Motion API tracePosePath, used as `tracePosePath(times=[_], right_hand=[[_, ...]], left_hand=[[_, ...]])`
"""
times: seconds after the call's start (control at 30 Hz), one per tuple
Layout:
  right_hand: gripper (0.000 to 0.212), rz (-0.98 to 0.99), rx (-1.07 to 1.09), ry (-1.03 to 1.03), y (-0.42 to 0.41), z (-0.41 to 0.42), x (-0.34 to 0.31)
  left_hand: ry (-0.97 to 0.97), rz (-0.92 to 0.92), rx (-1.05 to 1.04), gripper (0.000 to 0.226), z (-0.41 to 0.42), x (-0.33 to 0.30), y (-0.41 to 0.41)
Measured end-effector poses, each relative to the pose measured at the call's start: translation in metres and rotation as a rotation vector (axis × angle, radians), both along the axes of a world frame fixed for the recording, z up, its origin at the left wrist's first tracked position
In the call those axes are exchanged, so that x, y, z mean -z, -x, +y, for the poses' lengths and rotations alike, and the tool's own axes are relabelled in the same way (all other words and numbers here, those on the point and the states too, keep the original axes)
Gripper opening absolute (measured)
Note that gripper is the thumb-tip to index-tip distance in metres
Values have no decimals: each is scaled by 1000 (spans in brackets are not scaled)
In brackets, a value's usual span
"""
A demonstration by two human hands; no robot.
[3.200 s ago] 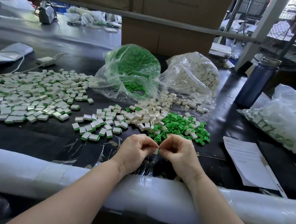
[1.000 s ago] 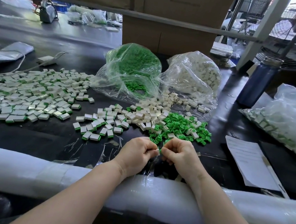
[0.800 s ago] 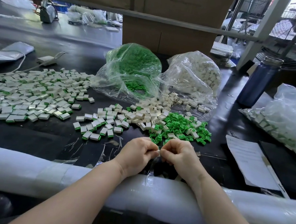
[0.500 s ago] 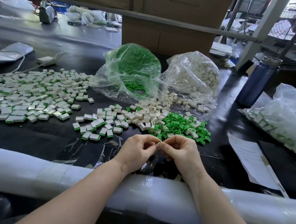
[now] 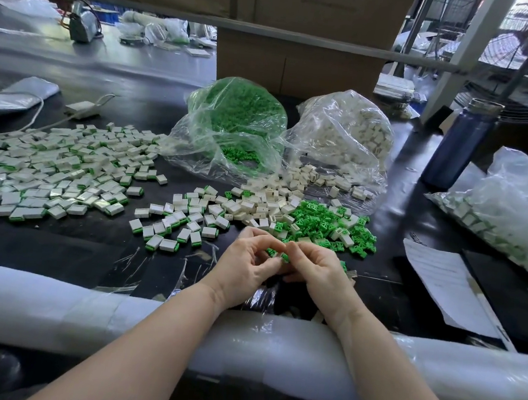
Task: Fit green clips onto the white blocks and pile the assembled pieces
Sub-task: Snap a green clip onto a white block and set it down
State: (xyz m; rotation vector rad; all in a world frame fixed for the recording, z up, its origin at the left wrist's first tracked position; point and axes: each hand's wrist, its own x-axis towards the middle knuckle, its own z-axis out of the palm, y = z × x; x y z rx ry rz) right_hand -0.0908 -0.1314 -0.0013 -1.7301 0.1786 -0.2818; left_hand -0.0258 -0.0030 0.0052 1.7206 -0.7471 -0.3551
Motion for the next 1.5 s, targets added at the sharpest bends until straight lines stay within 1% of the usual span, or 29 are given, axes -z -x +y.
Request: tracePosePath(times=[0.13, 0.23, 0.4, 0.67, 0.93, 1.37, 1.5], right_hand=[[23, 28, -79, 14, 1, -1, -2], [23, 24, -70, -11, 1, -3, -1], [22, 25, -45, -50, 1, -2, -1], [21, 19, -20, -27, 2, -3, 0], [22, 18, 1, -39, 2, -3, 1], [21, 16, 39, -67, 1, -2, 2], [21, 19, 21, -68, 1, -2, 1]], left_hand=[[-14, -18, 31, 13, 1, -1, 1], [-29, -34, 54, 18, 0, 0, 1], [-63, -61, 82, 20, -1, 3, 1], [-95, -122, 120, 25, -2, 7, -1], [-112, -153, 125, 18, -3, 9, -2], [-114, -172, 120, 14, -3, 10, -2], [-118, -192, 99, 14, -4, 10, -2]])
